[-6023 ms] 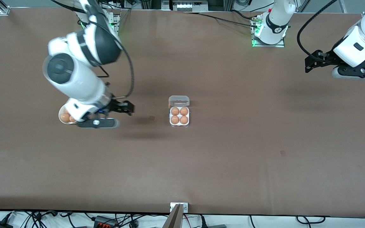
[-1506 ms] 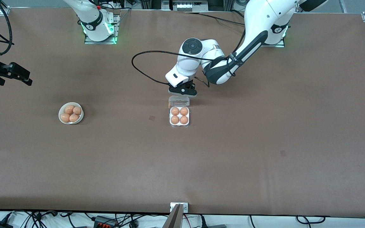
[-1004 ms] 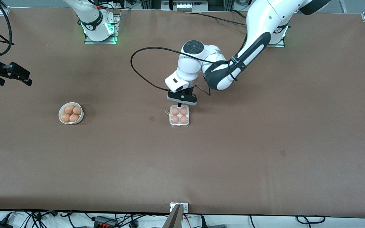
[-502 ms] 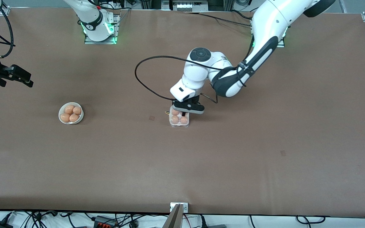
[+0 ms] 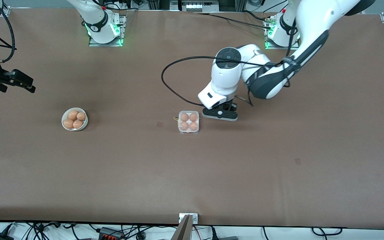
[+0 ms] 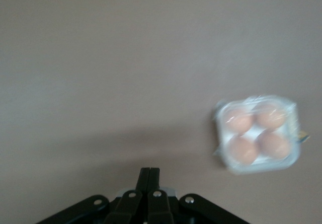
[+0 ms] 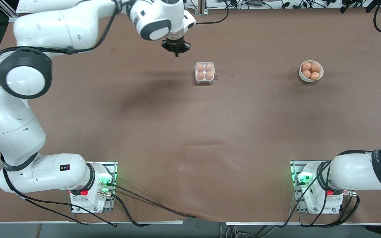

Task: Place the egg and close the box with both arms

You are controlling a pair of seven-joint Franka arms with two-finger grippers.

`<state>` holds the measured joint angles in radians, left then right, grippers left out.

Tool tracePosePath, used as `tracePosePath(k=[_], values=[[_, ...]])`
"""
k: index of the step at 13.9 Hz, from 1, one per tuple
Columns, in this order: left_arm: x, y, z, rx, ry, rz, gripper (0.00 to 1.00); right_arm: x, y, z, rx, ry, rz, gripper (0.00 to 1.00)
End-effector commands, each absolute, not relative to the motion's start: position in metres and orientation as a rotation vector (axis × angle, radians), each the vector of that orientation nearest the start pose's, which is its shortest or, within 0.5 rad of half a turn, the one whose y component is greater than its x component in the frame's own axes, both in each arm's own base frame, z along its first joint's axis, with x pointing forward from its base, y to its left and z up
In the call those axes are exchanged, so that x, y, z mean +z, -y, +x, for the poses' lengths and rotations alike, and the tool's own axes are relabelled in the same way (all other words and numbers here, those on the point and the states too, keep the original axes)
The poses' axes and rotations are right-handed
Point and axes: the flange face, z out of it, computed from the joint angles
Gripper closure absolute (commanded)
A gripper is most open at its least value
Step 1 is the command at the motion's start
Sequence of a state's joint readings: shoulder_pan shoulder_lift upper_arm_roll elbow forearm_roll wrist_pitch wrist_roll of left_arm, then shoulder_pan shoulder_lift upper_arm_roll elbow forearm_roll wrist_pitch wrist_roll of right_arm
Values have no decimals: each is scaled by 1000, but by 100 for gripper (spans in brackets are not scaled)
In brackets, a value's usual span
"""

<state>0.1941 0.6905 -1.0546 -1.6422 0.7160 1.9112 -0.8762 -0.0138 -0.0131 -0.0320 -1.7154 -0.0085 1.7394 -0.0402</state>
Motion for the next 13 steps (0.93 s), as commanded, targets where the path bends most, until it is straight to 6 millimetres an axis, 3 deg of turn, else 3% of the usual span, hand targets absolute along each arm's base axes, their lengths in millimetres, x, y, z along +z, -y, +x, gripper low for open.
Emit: tracePosePath(k=[1, 3, 4, 9, 10, 13], values=[[384, 368, 523, 87, -328, -2972, 91, 583, 25, 559, -72, -23, -3157, 0], [401, 347, 524, 154, -327, -2926, 40, 580, 26, 558, -62, -25, -3159, 0], [413, 334, 528, 151, -305, -2944, 2, 579, 26, 558, -60, -23, -3159, 0], [466, 254, 551, 172, -296, -2977, 0, 580, 26, 559, -52, -21, -3157, 0], [485, 233, 560, 172, -292, -2993, 0, 582, 26, 559, -55, -18, -3157, 0], [522, 188, 576, 244, -437, -2967, 0, 585, 27, 559, -64, -26, -3154, 0]])
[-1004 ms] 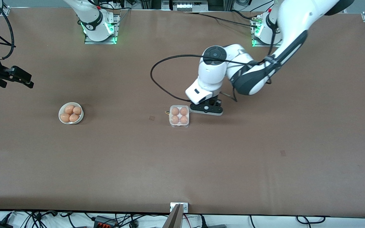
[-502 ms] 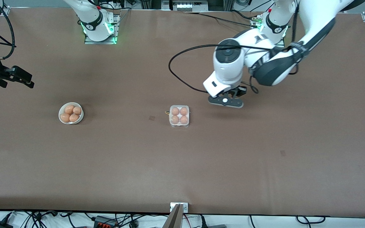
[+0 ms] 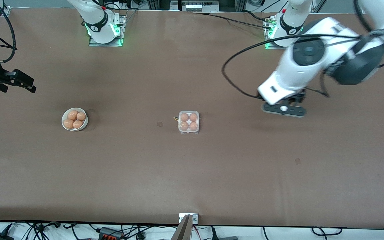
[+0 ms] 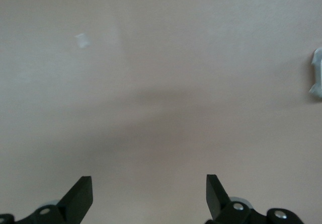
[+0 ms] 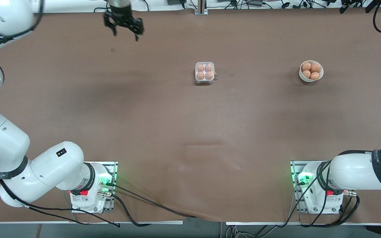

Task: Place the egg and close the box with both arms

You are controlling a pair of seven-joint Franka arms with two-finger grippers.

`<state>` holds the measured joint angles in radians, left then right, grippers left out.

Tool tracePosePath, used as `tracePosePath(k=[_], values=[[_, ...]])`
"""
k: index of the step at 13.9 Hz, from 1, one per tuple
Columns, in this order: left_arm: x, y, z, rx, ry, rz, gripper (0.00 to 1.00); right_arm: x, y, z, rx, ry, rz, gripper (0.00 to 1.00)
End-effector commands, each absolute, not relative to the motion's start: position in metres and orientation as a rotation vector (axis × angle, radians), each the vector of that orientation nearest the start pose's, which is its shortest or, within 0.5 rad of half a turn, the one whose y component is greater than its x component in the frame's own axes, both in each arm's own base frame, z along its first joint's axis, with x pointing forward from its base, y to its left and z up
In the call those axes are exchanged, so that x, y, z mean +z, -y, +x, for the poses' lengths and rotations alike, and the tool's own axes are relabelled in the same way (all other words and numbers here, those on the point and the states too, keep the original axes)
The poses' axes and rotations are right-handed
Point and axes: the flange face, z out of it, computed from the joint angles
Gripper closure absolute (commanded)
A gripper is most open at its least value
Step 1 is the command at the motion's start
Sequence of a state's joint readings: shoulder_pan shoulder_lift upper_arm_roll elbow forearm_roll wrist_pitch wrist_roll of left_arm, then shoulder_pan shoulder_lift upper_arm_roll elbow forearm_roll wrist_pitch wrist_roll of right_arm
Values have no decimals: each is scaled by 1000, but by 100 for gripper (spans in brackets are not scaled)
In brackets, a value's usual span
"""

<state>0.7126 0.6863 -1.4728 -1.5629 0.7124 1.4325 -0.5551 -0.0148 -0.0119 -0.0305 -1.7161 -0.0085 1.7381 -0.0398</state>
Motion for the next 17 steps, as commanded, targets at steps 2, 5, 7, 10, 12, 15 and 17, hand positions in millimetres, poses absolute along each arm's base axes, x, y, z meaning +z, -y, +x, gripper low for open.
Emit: tracePosePath(k=[2, 5, 7, 10, 12, 15, 17], values=[[545, 168, 582, 236, -529, -2985, 0, 587, 27, 559, -74, -5, -3153, 0], [555, 136, 584, 309, -484, -3047, 0, 587, 22, 559, -72, 8, -3156, 0], [564, 124, 587, 322, -461, -3064, 0, 587, 22, 560, -74, 13, -3158, 0], [574, 113, 595, 341, -468, -3065, 0, 588, 23, 561, -77, 17, -3156, 0], [568, 95, 601, 414, -415, -3096, 0, 587, 23, 562, -72, 17, -3156, 0], [574, 72, 602, 444, -422, -3126, 0, 592, 23, 561, -60, 16, -3153, 0], [580, 70, 598, 437, -437, -3107, 0, 587, 24, 556, 5, -20, -3150, 0]])
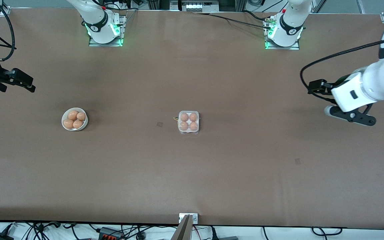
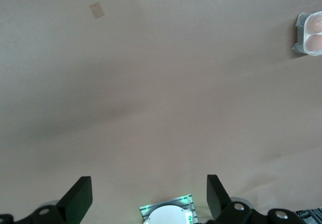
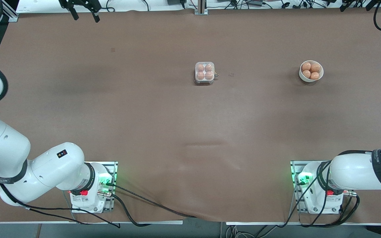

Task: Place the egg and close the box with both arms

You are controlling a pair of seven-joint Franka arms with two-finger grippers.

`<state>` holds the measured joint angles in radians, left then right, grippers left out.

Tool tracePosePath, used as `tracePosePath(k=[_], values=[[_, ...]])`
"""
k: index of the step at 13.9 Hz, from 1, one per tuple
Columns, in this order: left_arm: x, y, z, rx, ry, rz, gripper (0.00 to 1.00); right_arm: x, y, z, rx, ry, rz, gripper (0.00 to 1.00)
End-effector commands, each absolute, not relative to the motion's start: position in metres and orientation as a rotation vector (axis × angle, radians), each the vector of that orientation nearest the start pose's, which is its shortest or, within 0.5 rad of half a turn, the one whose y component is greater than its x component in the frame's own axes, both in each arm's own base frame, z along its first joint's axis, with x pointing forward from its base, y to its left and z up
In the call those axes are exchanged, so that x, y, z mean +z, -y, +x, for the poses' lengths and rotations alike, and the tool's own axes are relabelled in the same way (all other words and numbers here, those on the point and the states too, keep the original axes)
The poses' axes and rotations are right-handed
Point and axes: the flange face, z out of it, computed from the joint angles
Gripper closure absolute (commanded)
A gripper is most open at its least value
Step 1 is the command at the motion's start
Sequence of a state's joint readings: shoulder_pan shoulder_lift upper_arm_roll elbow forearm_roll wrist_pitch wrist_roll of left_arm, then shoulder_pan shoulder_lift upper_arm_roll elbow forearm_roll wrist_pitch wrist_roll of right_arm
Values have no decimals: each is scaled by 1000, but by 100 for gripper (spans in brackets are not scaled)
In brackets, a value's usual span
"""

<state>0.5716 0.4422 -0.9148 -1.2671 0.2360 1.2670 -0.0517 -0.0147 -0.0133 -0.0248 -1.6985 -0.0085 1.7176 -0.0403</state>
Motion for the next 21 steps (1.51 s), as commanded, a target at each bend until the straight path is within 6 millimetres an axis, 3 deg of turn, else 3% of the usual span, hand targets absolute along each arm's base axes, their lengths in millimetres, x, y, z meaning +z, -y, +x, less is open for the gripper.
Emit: tracePosePath(k=[1, 2, 4, 6, 9, 12, 16, 19, 21], values=[[589, 67, 592, 426, -436, -3121, 0, 588, 24, 555, 19, -23, -3147, 0], [598, 56, 588, 398, -422, -3158, 0, 587, 23, 555, 22, -26, -3141, 0], [597, 47, 575, 349, -405, -3182, 0, 583, 26, 555, 38, -75, -3068, 0], [596, 48, 557, 261, -382, -3163, 0, 585, 24, 553, 41, -131, -3077, 0], [597, 47, 529, 162, -344, -3154, 0, 589, 22, 553, 25, -76, -3194, 0], [592, 53, 530, 73, -294, -3159, 0, 590, 14, 554, 15, -34, -3193, 0], [590, 51, 532, 81, 51, -3160, 0, 588, 15, 555, 18, -35, -3190, 0], [594, 29, 535, 67, 110, -3166, 0, 587, 24, 561, -20, -109, -3117, 0], [600, 31, 540, 38, 95, -3148, 0, 577, 26, 566, 6, -127, -3107, 0]])
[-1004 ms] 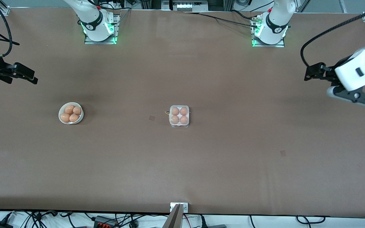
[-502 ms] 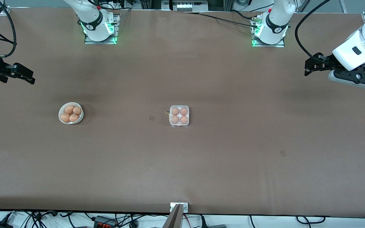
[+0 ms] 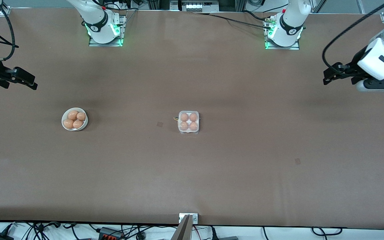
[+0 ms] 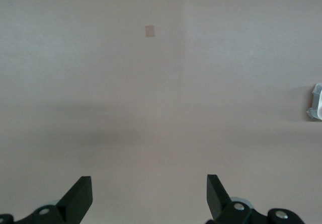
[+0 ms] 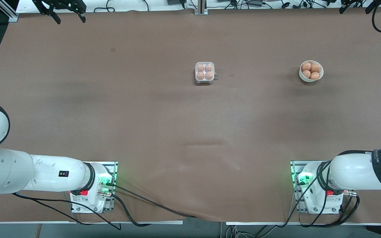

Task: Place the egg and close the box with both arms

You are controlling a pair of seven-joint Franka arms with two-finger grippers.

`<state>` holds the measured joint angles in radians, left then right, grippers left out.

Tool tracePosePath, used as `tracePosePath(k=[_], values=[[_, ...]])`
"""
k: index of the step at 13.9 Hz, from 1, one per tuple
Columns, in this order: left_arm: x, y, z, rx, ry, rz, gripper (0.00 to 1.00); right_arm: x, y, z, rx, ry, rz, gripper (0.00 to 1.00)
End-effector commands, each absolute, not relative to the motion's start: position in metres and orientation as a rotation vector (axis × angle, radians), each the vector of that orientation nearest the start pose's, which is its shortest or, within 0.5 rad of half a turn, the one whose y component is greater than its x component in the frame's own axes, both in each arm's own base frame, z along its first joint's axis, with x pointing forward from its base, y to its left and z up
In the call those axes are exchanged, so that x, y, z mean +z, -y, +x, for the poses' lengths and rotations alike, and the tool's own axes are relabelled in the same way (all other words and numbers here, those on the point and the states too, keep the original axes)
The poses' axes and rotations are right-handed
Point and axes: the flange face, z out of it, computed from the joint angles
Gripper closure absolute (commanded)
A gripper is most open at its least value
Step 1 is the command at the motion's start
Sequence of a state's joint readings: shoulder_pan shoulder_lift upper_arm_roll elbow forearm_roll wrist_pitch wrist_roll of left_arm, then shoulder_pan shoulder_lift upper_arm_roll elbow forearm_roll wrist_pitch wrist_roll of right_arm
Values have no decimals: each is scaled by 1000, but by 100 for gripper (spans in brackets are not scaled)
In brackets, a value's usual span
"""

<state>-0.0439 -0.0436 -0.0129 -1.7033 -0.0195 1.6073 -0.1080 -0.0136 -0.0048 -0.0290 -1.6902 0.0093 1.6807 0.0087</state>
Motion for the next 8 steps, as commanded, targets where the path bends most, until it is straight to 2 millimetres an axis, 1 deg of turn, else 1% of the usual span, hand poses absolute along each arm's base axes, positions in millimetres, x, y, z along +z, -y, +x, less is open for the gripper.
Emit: tracePosePath(k=[1, 3, 4, 6, 8], values=[[605, 29, 545, 23, 84, -3114, 0, 582, 26, 567, -8, -120, -3111, 0], [607, 39, 544, 22, -28, -3100, 0, 586, 20, 566, -8, -76, -3115, 0], [608, 49, 543, 19, -85, -3098, 0, 587, 16, 565, -7, -80, -3115, 0], [608, 43, 543, 21, -71, -3109, 0, 585, 18, 566, -5, -73, -3120, 0], [608, 43, 543, 26, -71, -3115, 0, 587, 22, 564, 0, -34, -3143, 0]])
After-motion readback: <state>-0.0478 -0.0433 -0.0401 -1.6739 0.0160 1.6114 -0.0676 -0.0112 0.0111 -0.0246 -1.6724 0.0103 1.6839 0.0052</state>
